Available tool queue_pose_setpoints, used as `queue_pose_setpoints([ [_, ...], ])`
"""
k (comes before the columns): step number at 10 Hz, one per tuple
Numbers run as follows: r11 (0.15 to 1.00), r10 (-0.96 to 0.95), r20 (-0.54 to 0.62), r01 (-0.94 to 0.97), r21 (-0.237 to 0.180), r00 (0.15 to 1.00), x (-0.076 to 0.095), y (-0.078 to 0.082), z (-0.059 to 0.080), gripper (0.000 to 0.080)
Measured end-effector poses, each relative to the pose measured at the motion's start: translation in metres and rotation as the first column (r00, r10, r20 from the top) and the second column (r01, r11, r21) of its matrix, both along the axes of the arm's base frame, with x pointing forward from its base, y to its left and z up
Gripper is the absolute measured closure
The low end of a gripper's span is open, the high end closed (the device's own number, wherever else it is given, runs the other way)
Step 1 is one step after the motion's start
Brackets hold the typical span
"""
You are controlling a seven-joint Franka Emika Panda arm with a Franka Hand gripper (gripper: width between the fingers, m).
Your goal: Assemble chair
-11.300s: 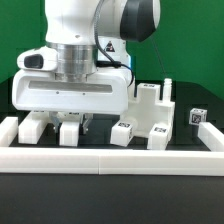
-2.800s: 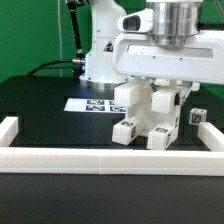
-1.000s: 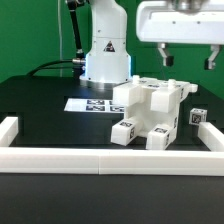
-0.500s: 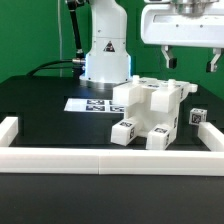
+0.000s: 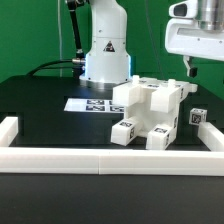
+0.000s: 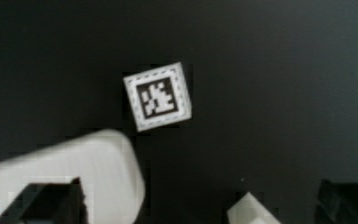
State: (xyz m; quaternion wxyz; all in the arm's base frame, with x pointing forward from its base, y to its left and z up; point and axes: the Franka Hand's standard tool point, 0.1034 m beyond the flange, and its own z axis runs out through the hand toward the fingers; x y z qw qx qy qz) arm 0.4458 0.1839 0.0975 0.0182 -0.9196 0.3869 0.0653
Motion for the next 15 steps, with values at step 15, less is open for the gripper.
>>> queue_pose_setpoints([
  [15,0.998,0.068,-0.024,-0.068,-0.011,0.997,-0.005,0.010,-0.032,0.0151],
])
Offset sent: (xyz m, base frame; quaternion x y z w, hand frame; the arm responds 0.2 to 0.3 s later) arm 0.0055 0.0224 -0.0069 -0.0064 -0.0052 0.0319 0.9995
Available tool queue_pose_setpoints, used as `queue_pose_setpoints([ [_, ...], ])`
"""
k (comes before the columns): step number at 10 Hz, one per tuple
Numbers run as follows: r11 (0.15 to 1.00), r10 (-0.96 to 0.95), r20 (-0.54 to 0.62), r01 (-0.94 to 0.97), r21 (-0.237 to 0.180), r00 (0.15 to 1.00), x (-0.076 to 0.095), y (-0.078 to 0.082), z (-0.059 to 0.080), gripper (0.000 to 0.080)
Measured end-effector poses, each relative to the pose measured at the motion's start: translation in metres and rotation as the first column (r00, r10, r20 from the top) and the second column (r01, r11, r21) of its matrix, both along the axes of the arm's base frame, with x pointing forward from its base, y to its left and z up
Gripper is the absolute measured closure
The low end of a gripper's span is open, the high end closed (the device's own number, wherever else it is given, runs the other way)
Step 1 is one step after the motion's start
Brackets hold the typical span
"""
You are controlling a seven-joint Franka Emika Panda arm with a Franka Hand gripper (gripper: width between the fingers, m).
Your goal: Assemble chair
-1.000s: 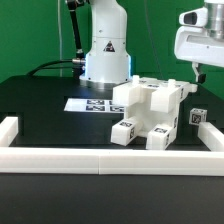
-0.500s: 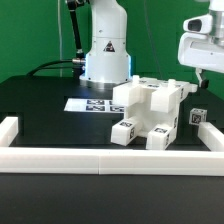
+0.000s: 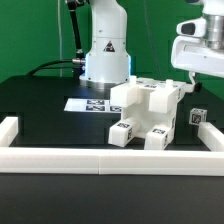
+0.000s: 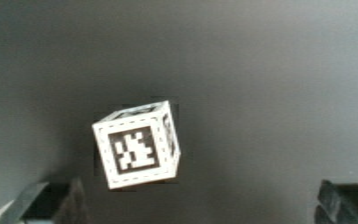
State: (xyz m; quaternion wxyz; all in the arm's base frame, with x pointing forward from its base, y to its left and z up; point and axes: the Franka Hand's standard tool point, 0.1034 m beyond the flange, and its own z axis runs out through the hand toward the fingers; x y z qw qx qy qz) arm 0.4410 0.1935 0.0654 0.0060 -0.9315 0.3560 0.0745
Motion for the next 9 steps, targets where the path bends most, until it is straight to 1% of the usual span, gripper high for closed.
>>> queue_pose_setpoints([
  [3,0.999,0.054,0.009,-0.054,0.002,0.998,0.006,-0.014,0.000,0.0151],
  [8,0.996,0.087,0.019,-0.087,-0.004,0.996,0.015,-0.039,0.000,0.0151],
  [9,0.996,0.089,0.019,-0.089,-0.005,0.996,0.016,-0.042,0.000,0.0151],
])
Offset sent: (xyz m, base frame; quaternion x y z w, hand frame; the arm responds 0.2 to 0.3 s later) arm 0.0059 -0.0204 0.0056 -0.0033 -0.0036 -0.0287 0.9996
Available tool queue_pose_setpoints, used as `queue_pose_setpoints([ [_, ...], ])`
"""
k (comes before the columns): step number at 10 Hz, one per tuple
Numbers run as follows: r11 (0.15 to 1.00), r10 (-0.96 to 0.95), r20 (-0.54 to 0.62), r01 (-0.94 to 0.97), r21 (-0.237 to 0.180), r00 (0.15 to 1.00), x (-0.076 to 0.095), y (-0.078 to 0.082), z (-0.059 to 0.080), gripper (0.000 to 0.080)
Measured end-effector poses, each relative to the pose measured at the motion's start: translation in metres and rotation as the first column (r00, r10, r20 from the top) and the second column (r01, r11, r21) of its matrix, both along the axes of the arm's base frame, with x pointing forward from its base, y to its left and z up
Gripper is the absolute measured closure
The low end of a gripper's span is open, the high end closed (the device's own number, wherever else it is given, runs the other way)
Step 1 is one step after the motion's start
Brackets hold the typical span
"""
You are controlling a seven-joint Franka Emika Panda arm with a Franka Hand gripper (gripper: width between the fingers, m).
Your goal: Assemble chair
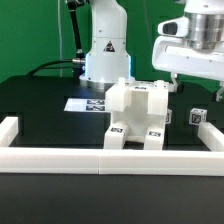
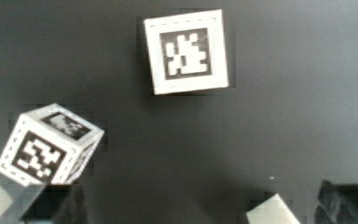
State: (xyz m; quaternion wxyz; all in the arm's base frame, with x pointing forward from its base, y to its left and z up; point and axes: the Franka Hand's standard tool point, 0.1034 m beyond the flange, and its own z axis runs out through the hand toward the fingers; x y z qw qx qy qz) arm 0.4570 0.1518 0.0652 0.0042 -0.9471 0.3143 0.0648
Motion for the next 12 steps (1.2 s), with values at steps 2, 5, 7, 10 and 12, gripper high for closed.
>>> queue_pose_setpoints([
  [2,1.000,0.007,0.004,-0.007,-0.001,1.000,0.004,-0.007,0.001,0.0151],
  [5,1.000,0.012,0.009,-0.012,-0.003,1.000,0.007,-0.015,0.002,0.0151],
  [7,1.000,0.018,0.011,-0.018,-0.005,1.000,0.009,-0.021,0.002,0.0151],
  [10,1.000,0.023,0.013,-0.022,-0.008,1.000,0.011,-0.029,0.002,0.0151],
  [12,0.999,0.033,0.018,-0.032,-0.010,0.999,0.015,-0.036,0.003,0.0151],
])
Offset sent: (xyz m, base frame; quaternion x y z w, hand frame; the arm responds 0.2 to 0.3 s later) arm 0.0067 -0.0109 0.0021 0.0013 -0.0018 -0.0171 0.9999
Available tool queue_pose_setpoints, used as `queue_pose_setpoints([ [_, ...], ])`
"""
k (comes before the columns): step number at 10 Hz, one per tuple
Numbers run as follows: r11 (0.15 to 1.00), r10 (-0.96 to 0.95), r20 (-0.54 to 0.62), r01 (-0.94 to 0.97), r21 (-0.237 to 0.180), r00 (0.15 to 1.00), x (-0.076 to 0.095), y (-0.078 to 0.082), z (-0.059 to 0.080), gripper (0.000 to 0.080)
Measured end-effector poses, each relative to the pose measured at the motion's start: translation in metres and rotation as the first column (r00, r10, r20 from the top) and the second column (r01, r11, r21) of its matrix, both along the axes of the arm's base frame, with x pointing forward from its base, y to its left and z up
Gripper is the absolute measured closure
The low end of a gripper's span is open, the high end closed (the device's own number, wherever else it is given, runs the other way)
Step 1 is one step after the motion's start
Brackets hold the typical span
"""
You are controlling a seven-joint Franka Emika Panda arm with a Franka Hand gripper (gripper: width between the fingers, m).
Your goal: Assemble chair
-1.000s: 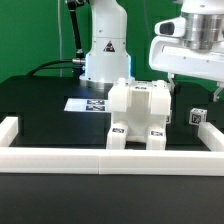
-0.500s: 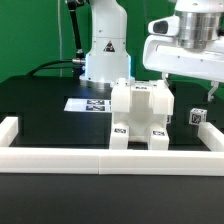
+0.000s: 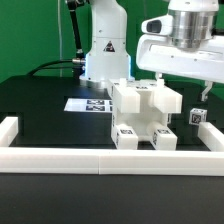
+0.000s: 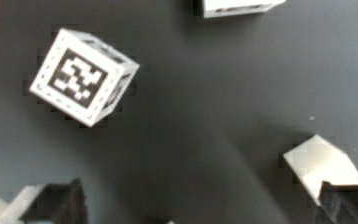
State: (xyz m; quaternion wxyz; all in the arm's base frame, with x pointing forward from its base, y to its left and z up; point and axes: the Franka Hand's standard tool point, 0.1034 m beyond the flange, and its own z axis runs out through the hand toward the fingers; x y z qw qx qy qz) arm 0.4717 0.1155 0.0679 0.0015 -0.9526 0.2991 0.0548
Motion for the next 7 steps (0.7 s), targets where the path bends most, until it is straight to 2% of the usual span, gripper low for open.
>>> queue_pose_setpoints([
  [4,1.000,0.004,0.005,-0.004,-0.002,1.000,0.003,-0.006,0.001,0.0151],
  [7,1.000,-0.004,0.003,0.004,-0.002,1.000,-0.006,0.008,0.000,0.0151],
])
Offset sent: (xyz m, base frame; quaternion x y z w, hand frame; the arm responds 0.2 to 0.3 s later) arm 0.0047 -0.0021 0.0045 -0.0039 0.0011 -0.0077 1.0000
